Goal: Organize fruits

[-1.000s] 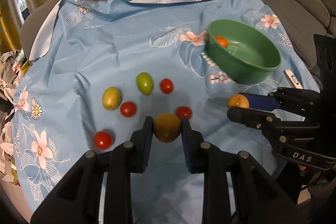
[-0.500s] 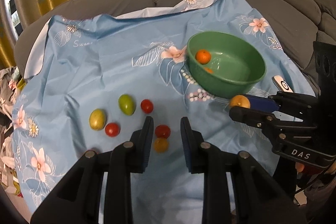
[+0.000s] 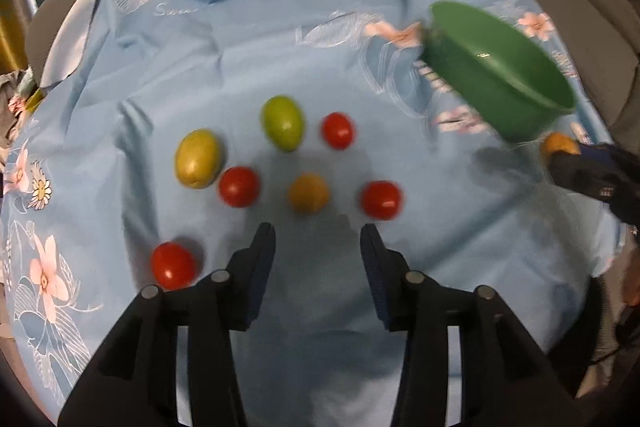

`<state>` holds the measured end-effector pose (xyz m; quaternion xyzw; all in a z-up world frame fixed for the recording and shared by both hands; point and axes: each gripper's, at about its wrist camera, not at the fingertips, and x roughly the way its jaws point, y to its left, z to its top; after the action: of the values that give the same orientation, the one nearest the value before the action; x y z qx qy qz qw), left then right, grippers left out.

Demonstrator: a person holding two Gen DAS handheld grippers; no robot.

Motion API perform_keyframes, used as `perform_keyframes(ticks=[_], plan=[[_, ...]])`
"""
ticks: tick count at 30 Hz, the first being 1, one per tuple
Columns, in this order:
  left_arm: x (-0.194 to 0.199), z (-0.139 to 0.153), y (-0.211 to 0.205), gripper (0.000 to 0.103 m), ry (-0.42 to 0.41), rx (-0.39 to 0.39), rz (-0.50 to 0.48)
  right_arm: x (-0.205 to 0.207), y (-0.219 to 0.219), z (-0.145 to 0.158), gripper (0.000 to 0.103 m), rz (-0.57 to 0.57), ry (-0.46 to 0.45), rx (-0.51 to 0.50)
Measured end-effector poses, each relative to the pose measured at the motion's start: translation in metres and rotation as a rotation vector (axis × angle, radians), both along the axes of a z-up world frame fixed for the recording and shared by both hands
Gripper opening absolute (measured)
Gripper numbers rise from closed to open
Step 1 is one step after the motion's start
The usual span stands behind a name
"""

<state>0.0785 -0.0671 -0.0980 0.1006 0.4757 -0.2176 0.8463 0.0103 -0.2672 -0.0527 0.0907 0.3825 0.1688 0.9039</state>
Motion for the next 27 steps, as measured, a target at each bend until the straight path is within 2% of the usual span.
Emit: perform_keyframes(ticks=[3, 5, 8, 14, 22, 24, 26, 27], plan=[[0.014, -0.013, 0.008, 0.043, 0.009, 0.010, 0.040, 0.004, 0.004, -0.004, 0.027, 0.012, 0.011, 0.004], [0.025, -0.019, 0.016, 0.043, 0.034, -0.031, 0.060, 0.005, 0.006, -0.006, 0.027, 0.020, 0.014, 0.005], [0.031, -0.019, 0.019, 0.042, 0.030, -0.071, 0.066, 0.010, 0.006, -0.011, 0.027, 0.022, 0.029, 0.007], [0.045, -0.016, 0.012, 0.042, 0.023, -0.099, 0.083, 0.017, 0.007, -0.017, 0.027, 0.026, 0.050, 0.014], [0.061, -0.017, -0.002, 0.041, 0.012, -0.072, 0.059, 0.021, 0.006, -0.021, 0.027, 0.031, 0.062, 0.021], [0.063, -0.020, -0.003, 0.039, 0.017, -0.065, 0.060, 0.022, 0.007, -0.021, 0.027, 0.034, 0.061, 0.021], [0.065, -0.022, -0.004, 0.028, 0.010, -0.055, 0.064, 0.021, 0.008, -0.021, 0.027, 0.036, 0.060, 0.022], [0.064, -0.022, -0.004, 0.028, 0.009, -0.055, 0.063, 0.021, 0.008, -0.021, 0.027, 0.036, 0.060, 0.023]])
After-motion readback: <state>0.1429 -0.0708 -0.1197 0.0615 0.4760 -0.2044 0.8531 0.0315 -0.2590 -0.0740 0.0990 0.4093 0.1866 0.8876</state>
